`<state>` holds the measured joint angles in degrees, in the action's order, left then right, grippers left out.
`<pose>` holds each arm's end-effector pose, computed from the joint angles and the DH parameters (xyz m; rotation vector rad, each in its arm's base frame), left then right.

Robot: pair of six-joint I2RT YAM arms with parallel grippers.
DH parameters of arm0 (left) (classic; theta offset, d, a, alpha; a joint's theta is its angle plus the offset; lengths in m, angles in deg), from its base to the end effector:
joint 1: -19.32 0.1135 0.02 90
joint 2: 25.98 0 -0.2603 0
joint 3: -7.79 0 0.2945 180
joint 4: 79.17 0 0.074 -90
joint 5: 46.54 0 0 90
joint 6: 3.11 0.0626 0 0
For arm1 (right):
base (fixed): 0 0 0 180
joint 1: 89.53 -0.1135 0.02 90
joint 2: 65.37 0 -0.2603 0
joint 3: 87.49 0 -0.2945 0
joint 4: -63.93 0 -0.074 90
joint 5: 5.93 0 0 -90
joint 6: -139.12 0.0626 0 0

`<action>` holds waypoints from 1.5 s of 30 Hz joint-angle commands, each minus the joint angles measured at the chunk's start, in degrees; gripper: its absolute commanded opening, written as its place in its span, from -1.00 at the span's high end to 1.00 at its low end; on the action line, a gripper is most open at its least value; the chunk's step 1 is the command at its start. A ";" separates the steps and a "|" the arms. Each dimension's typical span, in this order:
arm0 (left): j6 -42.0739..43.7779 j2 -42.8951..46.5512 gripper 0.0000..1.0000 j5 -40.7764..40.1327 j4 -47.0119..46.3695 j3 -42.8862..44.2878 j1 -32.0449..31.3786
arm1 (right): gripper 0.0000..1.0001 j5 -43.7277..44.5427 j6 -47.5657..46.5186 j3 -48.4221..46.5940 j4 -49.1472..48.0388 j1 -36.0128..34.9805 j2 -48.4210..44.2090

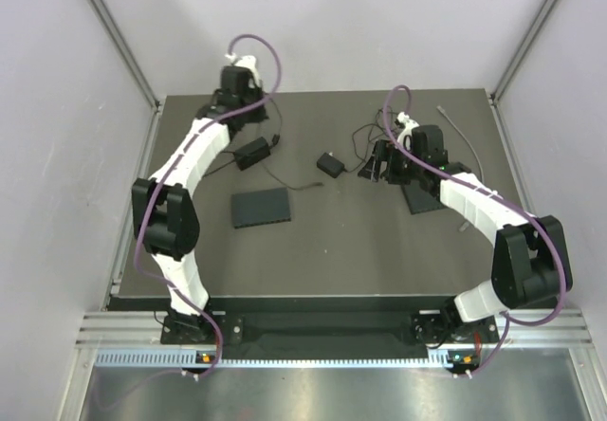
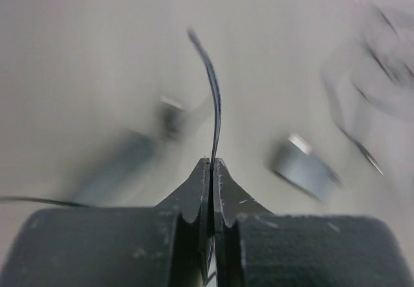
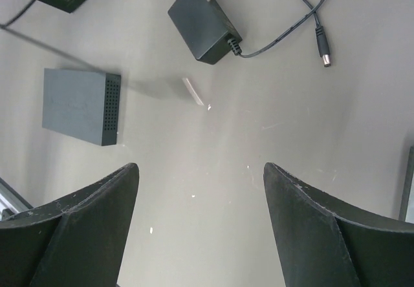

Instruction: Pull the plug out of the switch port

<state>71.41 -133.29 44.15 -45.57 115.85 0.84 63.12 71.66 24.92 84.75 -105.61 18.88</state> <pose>0.4803 -0.1613 0.2918 0.0638 2.1647 -0.3569 0.3601 0.1271 0.2075 -0.0791 2.2850 0.7688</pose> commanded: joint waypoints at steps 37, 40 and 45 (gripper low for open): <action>-4.82 -11.53 -0.54 -7.81 9.97 9.16 15.76 | -0.61 5.03 -1.36 -2.35 6.58 0.26 -8.22; -5.52 -7.40 -0.98 -7.37 9.62 6.79 15.76 | -0.64 7.93 -2.32 -2.61 8.69 0.17 -9.80; -7.89 1.63 -0.98 -5.53 7.25 0.39 15.58 | -0.68 11.80 -4.17 -2.18 12.38 0.17 -11.55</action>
<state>65.64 -140.50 37.05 -35.75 118.91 16.49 70.84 69.69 24.40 94.32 -105.61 10.05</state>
